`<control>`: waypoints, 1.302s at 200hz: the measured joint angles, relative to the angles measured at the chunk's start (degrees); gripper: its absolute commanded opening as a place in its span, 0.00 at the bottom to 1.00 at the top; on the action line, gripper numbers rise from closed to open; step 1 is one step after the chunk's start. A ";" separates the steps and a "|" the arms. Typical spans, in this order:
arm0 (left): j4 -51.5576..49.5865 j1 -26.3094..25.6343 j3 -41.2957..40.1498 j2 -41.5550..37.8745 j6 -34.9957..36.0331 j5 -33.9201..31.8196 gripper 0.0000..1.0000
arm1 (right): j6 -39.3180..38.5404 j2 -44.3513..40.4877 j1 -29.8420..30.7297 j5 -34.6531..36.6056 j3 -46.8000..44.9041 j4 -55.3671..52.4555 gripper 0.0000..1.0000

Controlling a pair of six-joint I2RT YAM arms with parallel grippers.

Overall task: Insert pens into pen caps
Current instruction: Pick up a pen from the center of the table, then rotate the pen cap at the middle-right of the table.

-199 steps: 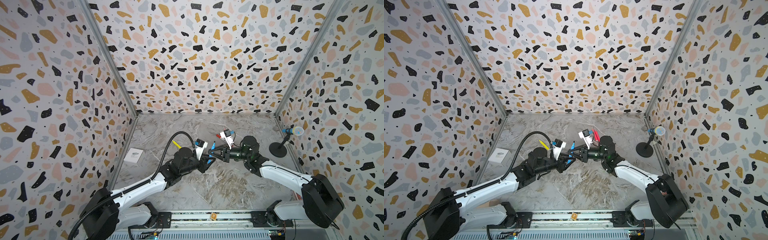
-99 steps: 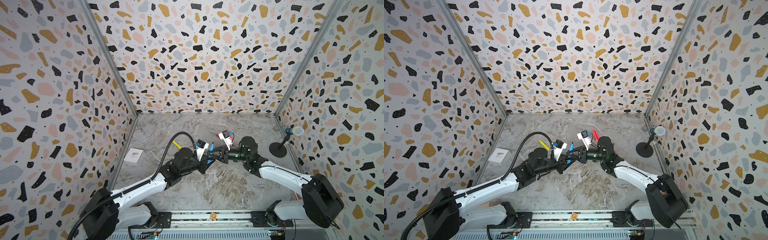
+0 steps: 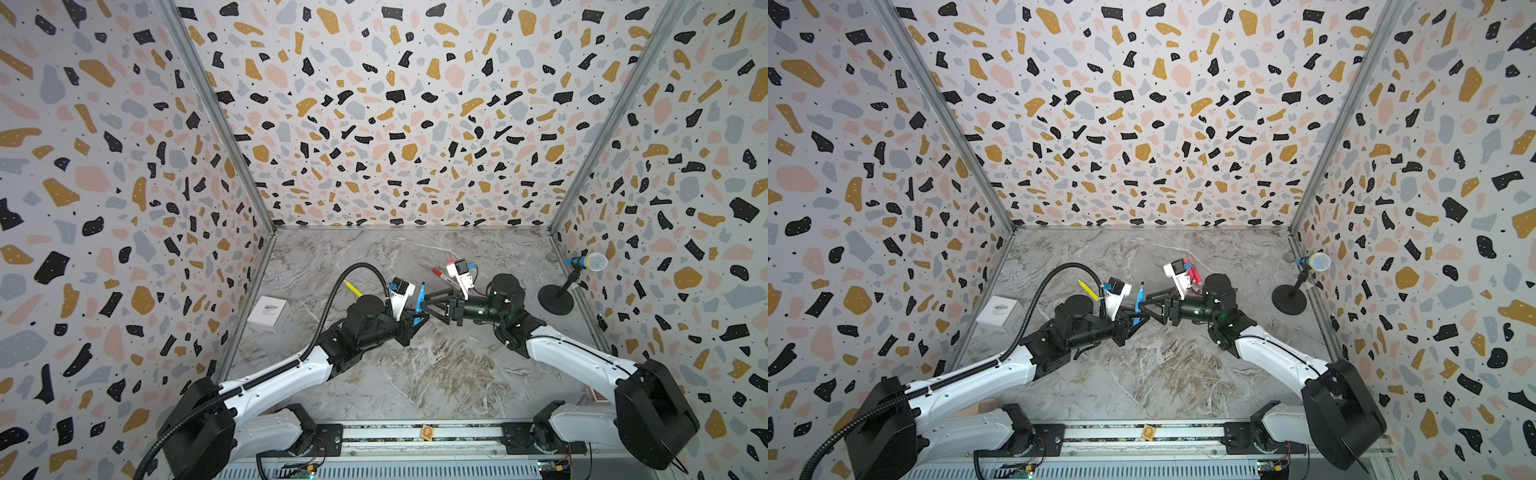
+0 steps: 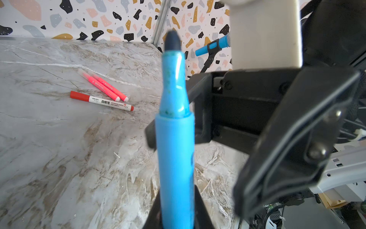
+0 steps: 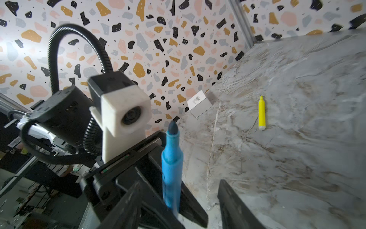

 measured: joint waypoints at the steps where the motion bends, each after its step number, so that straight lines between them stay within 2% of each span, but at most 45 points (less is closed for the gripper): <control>1: 0.00 0.00 0.00 0.00 0.00 0.00 0.00 | 0.00 -0.20 -0.13 0.02 -0.02 -0.04 0.62; 27: 0.00 0.00 -0.02 -0.11 0.02 -0.02 0.00 | -2.56 -7.69 -5.92 2.60 0.24 -7.54 0.61; 47: 0.04 0.00 -0.39 -0.92 0.07 -0.28 0.00 | -7.32 -10.71 -10.23 8.31 2.54 -18.18 0.59; 82: 0.63 0.00 -3.23 -2.54 -0.13 -1.05 0.00 | -14.51 -7.98 -16.85 17.86 3.02 -32.41 0.58; 107: 1.51 0.00 -7.19 -2.95 -1.29 -1.44 0.00 | -17.53 -3.61 -19.26 23.69 2.89 -38.10 0.58; 175: 1.57 0.00 -11.69 -5.44 -2.91 -1.92 0.00 | -24.15 10.19 -21.57 33.31 4.85 -42.64 0.55; 260: 1.60 0.00 -12.74 -6.82 -2.95 -2.14 0.00 | -26.43 20.04 -21.22 35.87 8.33 -42.38 0.54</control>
